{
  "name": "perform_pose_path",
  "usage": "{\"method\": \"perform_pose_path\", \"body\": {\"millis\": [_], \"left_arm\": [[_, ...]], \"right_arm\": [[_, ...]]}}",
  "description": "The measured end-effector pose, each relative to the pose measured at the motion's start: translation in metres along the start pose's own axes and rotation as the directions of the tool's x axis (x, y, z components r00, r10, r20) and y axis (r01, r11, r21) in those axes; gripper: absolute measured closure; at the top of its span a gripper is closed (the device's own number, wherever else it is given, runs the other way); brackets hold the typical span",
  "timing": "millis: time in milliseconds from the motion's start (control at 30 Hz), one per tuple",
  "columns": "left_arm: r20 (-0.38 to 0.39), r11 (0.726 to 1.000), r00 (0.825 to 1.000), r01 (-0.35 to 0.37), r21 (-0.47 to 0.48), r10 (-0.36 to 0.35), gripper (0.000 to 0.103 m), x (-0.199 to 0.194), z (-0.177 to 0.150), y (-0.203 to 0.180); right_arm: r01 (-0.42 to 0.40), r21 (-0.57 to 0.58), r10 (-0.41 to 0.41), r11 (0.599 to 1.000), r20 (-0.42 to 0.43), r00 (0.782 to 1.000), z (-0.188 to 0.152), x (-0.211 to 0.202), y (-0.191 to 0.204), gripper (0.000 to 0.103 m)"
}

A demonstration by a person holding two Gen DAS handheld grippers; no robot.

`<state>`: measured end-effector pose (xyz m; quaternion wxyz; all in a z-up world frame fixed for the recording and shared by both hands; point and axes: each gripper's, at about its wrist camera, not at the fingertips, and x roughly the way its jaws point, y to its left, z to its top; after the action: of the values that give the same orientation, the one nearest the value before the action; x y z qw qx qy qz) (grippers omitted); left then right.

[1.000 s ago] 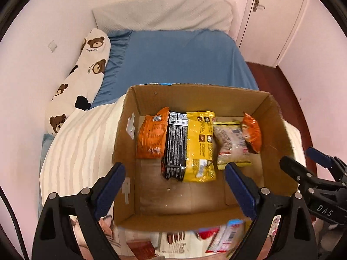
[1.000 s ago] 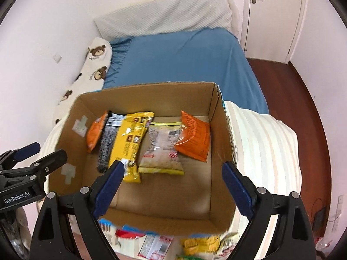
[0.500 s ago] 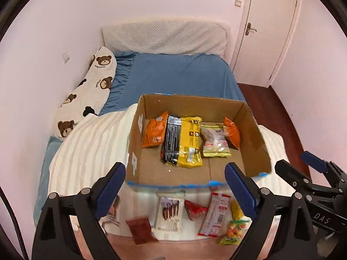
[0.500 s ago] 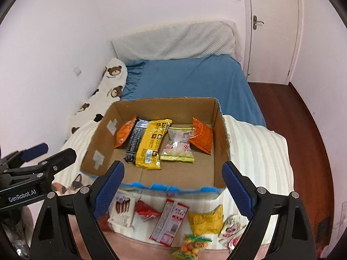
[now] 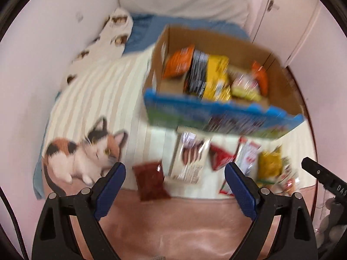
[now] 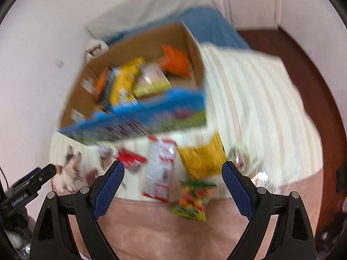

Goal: Organize snacks
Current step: 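Grasp the Franzzi cookie pack with the left tool while the right tool grasps the yellow bag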

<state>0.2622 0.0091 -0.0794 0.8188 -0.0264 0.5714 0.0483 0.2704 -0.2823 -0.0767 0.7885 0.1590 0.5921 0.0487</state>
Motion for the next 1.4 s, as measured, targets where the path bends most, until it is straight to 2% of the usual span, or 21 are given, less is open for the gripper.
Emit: {"method": "perform_pose_path", "body": {"millis": [100, 200, 367, 500, 533, 567, 667, 767, 867, 967, 1033, 1067, 1100, 1167, 1200, 1267, 1300, 1333, 1400], "left_arm": [[-0.070, 1.000, 0.997, -0.018, 0.018, 0.019, 0.009, 0.033, -0.013, -0.006], [-0.113, 0.997, 0.993, -0.036, 0.061, 0.043, 0.009, 0.061, -0.014, -0.018], [-0.189, 0.987, 0.976, -0.078, 0.139, 0.104, 0.010, 0.113, -0.002, -0.034], [-0.254, 0.984, 0.964, -0.040, 0.173, 0.084, 0.013, 0.146, 0.003, -0.045], [-0.267, 0.986, 0.962, -0.019, 0.168, 0.064, 0.026, 0.151, 0.003, -0.046], [-0.278, 0.987, 0.959, -0.010, 0.159, 0.055, 0.044, 0.155, 0.003, -0.046], [-0.287, 0.994, 0.958, 0.004, 0.110, 0.027, 0.046, 0.159, 0.000, -0.042], [-0.302, 0.999, 0.953, 0.022, 0.046, -0.007, 0.046, 0.155, -0.009, -0.033], [-0.337, 0.999, 0.941, 0.030, -0.014, -0.033, 0.046, 0.152, -0.032, -0.024], [-0.368, 0.999, 0.929, 0.027, -0.036, -0.039, 0.045, 0.150, -0.055, -0.020], [-0.389, 0.998, 0.920, 0.031, -0.055, -0.050, 0.045, 0.151, -0.068, -0.016], [-0.394, 0.998, 0.917, 0.030, -0.062, -0.053, 0.045, 0.152, -0.072, -0.015], [-0.397, 0.997, 0.916, 0.028, -0.067, -0.052, 0.045, 0.152, -0.075, -0.013], [-0.400, 0.997, 0.915, 0.032, -0.069, -0.057, 0.045, 0.151, -0.082, -0.010], [-0.400, 0.997, 0.915, 0.034, -0.068, -0.059, 0.045, 0.150, -0.084, -0.009], [-0.401, 0.997, 0.914, 0.040, -0.067, -0.064, 0.045, 0.151, -0.088, -0.007], [-0.401, 0.997, 0.914, 0.042, -0.064, -0.064, 0.045, 0.152, -0.087, -0.008], [-0.400, 0.997, 0.914, 0.042, -0.063, -0.064, 0.045, 0.153, -0.088, -0.008], [-0.402, 0.997, 0.913, 0.039, -0.063, -0.061, 0.045, 0.156, -0.090, -0.008]], "right_arm": [[-0.010, 0.074, 0.016, 0.997, -0.084, 0.996, -0.012, 0.034, -0.019, 0.009], [-0.020, 0.129, 0.036, 0.991, -0.124, 0.992, -0.024, 0.056, -0.027, 0.009], [-0.031, 0.151, 0.054, 0.988, -0.154, 0.987, -0.037, 0.074, -0.026, 0.009], [-0.022, 0.176, 0.048, 0.984, -0.147, 0.988, -0.035, 0.076, -0.033, 0.009], [-0.016, 0.189, 0.043, 0.982, -0.139, 0.989, -0.033, 0.075, -0.039, 0.009], [-0.012, 0.206, 0.040, 0.979, -0.134, 0.990, -0.031, 0.074, -0.045, 0.009], [-0.024, 0.282, 0.065, 0.959, -0.136, 0.989, -0.020, 0.074, -0.066, 0.009], [-0.055, 0.380, 0.114, 0.923, -0.134, 0.984, -0.008, 0.084, -0.079, 0.009], [-0.084, 0.475, 0.168, 0.876, -0.136, 0.976, 0.001, 0.103, -0.084, 0.009], [-0.074, 0.564, 0.200, 0.822, -0.166, 0.966, 0.006, 0.131, -0.086, 0.010], [-0.072, 0.598, 0.221, 0.798, -0.181, 0.958, 0.006, 0.146, -0.084, 0.017], [-0.062, 0.600, 0.219, 0.798, -0.191, 0.957, 0.005, 0.151, -0.083, 0.023], [-0.059, 0.596, 0.216, 0.800, -0.194, 0.957, 0.005, 0.154, -0.082, 0.024], [-0.040, 0.510, 0.171, 0.859, -0.212, 0.962, 0.008, 0.153, -0.071, 0.028], [-0.022, 0.402, 0.126, 0.915, -0.232, 0.964, 0.009, 0.150, -0.059, 0.030], [0.009, 0.202, 0.046, 0.979, -0.263, 0.964, 0.009, 0.144, -0.039, 0.034], [0.033, 0.057, -0.016, 0.998, -0.281, 0.959, 0.005, 0.140, -0.027, 0.036], [0.056, -0.046, -0.067, 0.997, -0.291, 0.954, 0.000, 0.138, -0.018, 0.036], [0.070, -0.207, -0.137, 0.976, -0.327, 0.935, -0.015, 0.137, -0.006, 0.036]]}}
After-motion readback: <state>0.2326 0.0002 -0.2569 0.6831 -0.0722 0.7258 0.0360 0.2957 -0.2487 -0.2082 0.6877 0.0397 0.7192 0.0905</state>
